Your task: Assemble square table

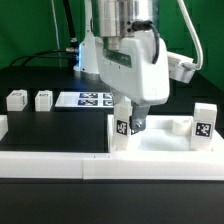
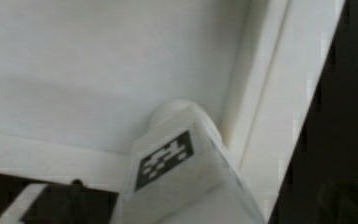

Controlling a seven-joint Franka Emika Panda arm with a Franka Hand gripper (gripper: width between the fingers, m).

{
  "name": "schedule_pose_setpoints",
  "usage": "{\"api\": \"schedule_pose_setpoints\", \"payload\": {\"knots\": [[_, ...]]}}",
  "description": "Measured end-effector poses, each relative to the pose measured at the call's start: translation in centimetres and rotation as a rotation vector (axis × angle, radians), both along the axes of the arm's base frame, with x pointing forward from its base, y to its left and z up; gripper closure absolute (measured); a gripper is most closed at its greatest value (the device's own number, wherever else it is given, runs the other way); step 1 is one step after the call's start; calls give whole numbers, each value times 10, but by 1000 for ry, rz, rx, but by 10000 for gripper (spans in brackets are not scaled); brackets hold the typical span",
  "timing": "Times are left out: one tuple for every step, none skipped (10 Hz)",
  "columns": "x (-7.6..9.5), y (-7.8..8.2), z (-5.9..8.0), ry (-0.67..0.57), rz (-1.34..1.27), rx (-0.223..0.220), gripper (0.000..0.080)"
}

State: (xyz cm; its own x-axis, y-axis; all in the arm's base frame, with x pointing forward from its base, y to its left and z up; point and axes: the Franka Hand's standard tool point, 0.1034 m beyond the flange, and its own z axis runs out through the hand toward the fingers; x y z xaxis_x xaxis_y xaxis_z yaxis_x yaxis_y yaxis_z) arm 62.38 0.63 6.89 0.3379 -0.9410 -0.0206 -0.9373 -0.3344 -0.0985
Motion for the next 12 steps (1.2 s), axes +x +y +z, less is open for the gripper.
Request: {"api": "schedule_pose_setpoints", "payload": {"knots": [[1, 0, 0, -22, 132, -20, 150], [0, 1, -3, -31, 240, -34, 150], [-1, 2, -3, -32, 339, -46, 150], [-1, 0, -3, -33, 434, -60, 150], [-1, -2, -3, -34, 461, -64, 150], [-1, -2, -3, -34, 446, -62, 150], [-1, -2, -3, -33, 431, -61, 179], [-1, -2, -3, -33, 431, -61, 313], [-1, -2, -3, -33, 415, -59, 313], [-1, -2, -3, -30, 334, -51, 461], [-1, -2, -3, -27, 267, -45, 461], [-1, -2, -3, -24, 205, -39, 511]]}}
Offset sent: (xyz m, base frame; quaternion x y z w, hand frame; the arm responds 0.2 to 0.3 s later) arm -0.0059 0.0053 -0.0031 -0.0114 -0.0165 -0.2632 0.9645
